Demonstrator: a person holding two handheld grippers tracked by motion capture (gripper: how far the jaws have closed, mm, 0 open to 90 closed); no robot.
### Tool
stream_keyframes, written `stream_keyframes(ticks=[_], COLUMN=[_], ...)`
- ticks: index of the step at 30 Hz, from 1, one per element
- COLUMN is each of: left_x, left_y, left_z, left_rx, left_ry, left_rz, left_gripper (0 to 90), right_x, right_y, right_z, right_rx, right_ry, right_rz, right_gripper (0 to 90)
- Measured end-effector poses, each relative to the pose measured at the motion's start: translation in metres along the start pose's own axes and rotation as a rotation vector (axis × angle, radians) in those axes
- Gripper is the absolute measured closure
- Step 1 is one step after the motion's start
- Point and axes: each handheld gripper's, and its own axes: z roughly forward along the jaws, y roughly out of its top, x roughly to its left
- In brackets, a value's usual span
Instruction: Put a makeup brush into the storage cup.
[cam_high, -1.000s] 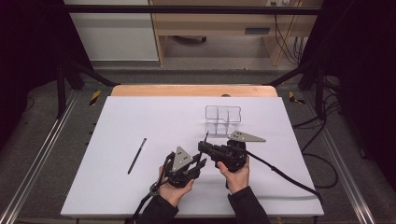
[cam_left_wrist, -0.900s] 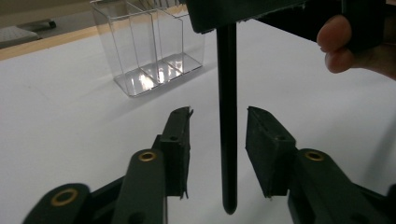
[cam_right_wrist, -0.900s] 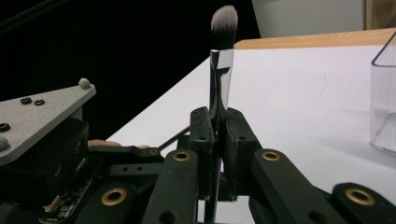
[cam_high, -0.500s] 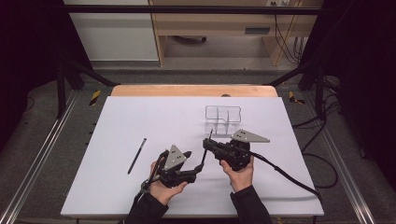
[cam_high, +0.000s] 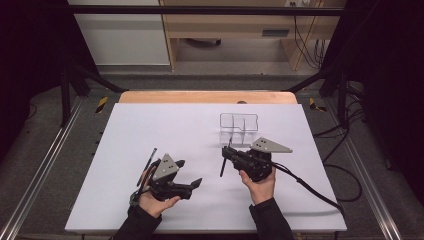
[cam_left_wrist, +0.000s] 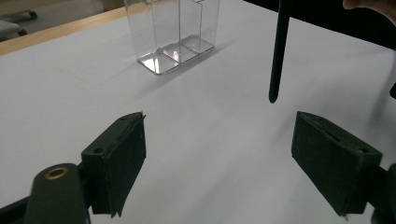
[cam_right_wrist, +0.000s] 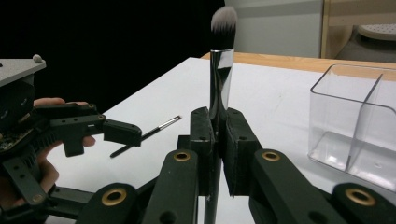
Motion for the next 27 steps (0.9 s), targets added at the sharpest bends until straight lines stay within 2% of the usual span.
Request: stream_keyframes(ticks=[3, 8, 13, 21, 27], left_x=[0.007, 0.02, 0.031, 0.044, 0.051], left_y=[-0.001, -0.003, -0.005, -0.008, -0.011], left_z=[-0.007, -0.018, -0.026, -0.036, -0.04], left_rx=[0.0, -0.006, 0.0, 0.008, 0.016], left_ry=[0.012, 0.027, 0.044, 0.077, 0.092], left_rz=[0.004, -0.018, -0.021, -0.031, -0.032], left_gripper=[12.9, 10.4, 9.5, 8.3, 7.2], right_x=[-0.002, -0.004, -0.007, -0.011, -0.017], right_y=[0.002, 0.005, 0.009, 0.013, 0.023], right_z=[-0.003, -0.007, -0.01, -0.008, -0.009], right_rx=[-0.003, -0.015, -0.015, -0.013, -0.02], right_ry=[-0.012, -0.028, -0.043, -0.063, -0.104], right_rz=[-0.015, -0.034, -0.042, -0.053, -0.066], right_gripper=[84.2, 84.2, 84.2, 84.2, 84.2])
